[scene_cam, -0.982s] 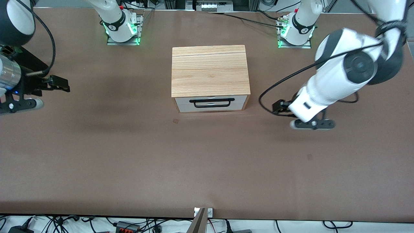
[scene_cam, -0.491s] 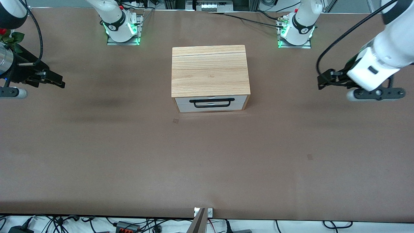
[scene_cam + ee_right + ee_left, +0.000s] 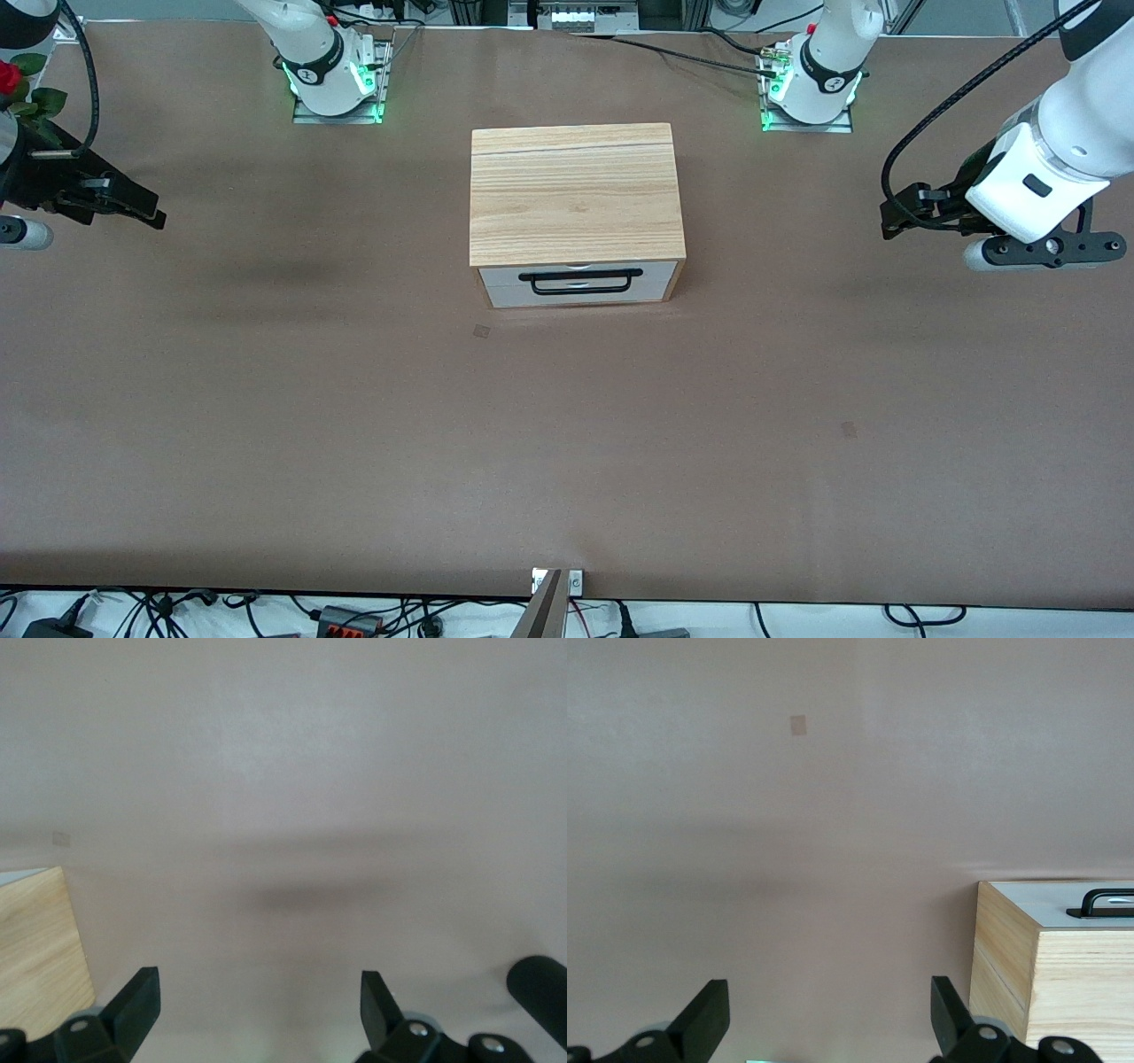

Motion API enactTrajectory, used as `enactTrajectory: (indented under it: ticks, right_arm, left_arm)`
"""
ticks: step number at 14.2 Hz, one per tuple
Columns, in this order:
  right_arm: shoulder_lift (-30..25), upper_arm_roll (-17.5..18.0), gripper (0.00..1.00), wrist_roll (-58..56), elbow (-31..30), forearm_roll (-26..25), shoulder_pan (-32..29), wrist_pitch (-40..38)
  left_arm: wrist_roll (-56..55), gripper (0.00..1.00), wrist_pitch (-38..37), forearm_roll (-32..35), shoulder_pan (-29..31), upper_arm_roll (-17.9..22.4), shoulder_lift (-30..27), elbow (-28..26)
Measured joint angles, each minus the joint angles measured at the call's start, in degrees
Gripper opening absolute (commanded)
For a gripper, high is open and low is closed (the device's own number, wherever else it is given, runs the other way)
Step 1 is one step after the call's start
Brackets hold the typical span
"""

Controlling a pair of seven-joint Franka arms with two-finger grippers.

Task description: Close drawer with both arms simultaneously

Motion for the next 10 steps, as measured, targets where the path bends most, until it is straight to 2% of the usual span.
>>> enactTrajectory:
  ticks: [10]
  right_arm:
    - [0.00,-0.12,1.00,0.09,0.31,0.00,0.25,-0.74]
  left_arm:
    - [0.03,1.00,0.00,-0.68,0.00,0.12,-0.01,0.00]
